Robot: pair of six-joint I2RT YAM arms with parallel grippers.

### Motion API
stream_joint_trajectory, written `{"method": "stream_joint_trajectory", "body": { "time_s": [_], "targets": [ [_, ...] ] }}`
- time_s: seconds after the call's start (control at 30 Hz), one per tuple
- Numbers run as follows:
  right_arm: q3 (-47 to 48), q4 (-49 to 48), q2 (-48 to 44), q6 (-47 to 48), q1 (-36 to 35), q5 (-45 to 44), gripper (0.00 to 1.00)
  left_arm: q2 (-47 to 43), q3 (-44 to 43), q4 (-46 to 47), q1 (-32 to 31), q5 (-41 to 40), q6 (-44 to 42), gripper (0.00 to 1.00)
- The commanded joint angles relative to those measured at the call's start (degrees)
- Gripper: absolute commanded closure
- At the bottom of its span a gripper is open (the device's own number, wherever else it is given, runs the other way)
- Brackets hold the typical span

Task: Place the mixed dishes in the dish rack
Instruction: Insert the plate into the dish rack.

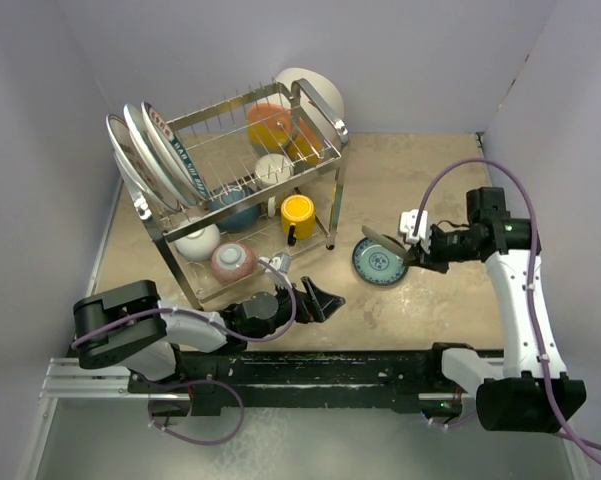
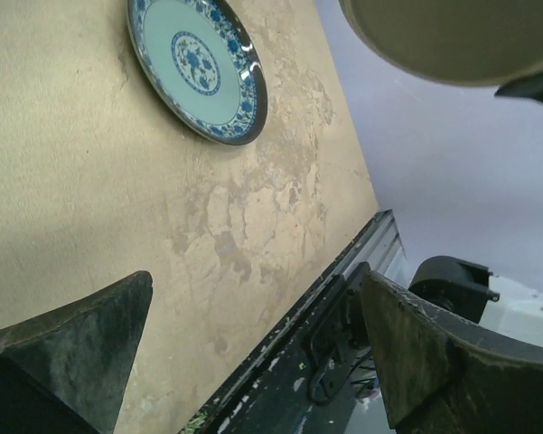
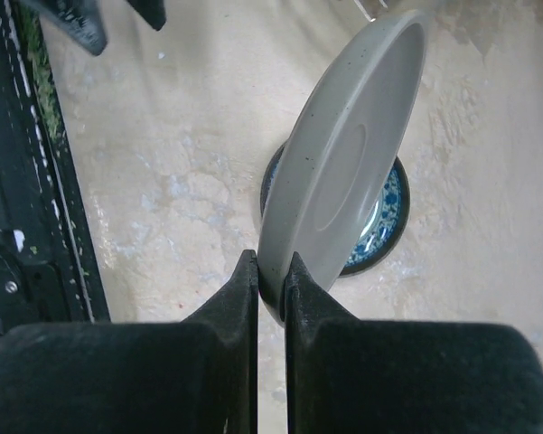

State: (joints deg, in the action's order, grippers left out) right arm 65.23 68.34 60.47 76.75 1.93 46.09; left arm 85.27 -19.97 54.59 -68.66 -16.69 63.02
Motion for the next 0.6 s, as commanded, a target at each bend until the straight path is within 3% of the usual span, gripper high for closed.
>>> {"method": "stream_joint_trajectory", "body": {
  "time_s": [0.0, 0.3, 0.57],
  "targets": [
    [8.2, -0.4, 2.0, -11.1, 3.4, 6.3, 1.0, -3.6, 0.7, 0.6, -0.2, 0.2, -9.8, 0.01],
    [23.5, -5.4, 3.9, -24.6, 5.8, 5.8, 1.0, -6.1, 2.3, 1.7, -0.2, 0.8, -12.9, 0.01],
    [41.0, -21.6, 8.1, -46.7, 5.9, 6.4, 1.0, -6.6, 3.5, 4.5, -0.2, 1.0, -14.3, 0.01]
  ]
}}
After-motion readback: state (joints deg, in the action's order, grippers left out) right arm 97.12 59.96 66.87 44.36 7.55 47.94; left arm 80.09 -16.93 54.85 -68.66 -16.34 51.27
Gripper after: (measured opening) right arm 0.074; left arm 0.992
